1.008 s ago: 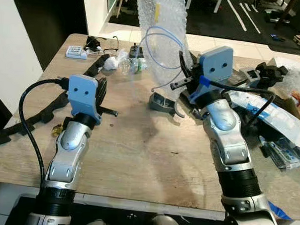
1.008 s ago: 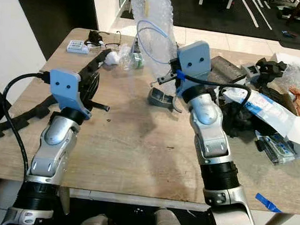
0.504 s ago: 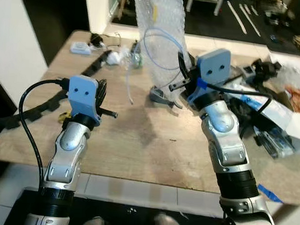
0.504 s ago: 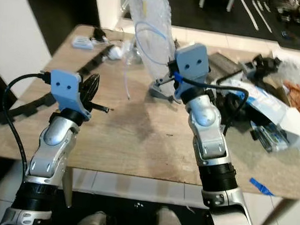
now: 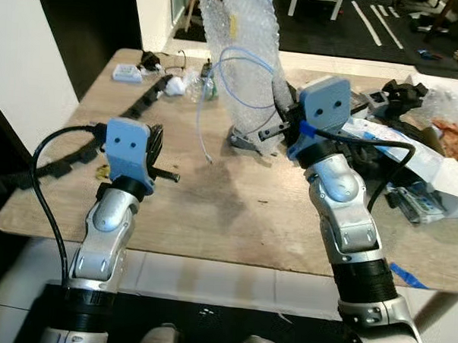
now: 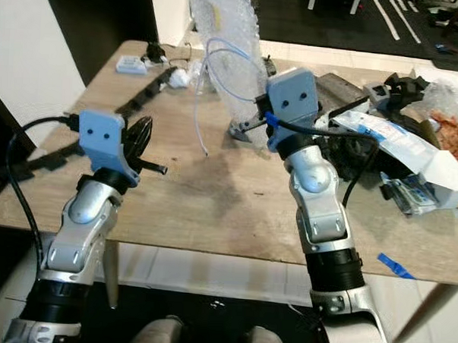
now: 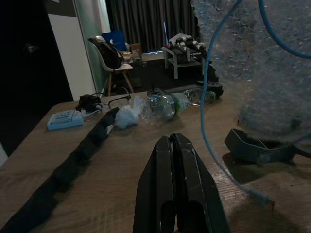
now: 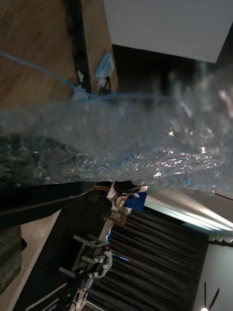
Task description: Picking trash to rubbish bin
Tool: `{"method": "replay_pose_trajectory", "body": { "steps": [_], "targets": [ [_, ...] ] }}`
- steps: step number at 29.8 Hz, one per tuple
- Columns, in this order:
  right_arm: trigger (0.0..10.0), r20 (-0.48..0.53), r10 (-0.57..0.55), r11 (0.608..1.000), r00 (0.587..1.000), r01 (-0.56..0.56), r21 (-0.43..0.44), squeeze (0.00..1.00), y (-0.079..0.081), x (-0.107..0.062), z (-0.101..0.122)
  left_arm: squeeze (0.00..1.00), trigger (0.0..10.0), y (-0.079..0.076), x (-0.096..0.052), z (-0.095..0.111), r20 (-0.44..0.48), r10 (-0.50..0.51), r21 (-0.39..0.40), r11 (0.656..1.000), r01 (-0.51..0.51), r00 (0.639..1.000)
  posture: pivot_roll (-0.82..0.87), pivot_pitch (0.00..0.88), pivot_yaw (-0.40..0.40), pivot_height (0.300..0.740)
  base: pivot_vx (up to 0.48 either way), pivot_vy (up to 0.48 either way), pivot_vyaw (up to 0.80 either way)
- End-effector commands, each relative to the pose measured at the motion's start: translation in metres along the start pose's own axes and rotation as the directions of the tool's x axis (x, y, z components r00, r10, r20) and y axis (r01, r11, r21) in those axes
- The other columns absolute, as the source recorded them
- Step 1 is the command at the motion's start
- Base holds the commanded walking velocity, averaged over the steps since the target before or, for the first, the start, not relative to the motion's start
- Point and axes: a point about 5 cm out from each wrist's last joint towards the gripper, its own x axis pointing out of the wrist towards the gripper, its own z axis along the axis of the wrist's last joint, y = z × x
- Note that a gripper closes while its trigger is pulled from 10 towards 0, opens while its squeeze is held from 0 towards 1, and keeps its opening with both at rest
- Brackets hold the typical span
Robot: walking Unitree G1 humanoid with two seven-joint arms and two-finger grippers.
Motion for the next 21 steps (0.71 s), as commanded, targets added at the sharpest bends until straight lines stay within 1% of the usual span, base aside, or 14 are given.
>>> {"method": "replay_pose_trajectory", "body": {
  "steps": [1,19,21],
  "targets": [
    [10.0,-0.003,0.007,1.0,1.0,-0.007,0.001,0.0,0.0014,-0.0005,-0.0007,0.0,10.0,-0.0003,-0.0002,-0.0002,-0.004,-0.007,-0.008,1.0,0.006,1.0,0.05,0.068,-0.044,0.74,0.0,0.0,0.0],
    [10.0,-0.002,0.008,1.0,1.0,-0.008,-0.001,0.0,0.0024,-0.0007,-0.0015,0.0,10.0,-0.0007,-0.0007,0.0002,-0.002,-0.016,-0.009,1.0,0.016,1.0,0.05,0.057,-0.042,0.74,0.0,0.0,0.0],
    [10.0,-0.002,0.009,1.0,1.0,-0.009,-0.001,0.0,0.0025,-0.0008,-0.0017,0.0,10.0,-0.0009,-0.0008,0.0002,-0.002,-0.018,-0.009,1.0,0.018,1.0,0.05,0.055,-0.043,0.74,-0.247,0.0,0.0]
  ]
}}
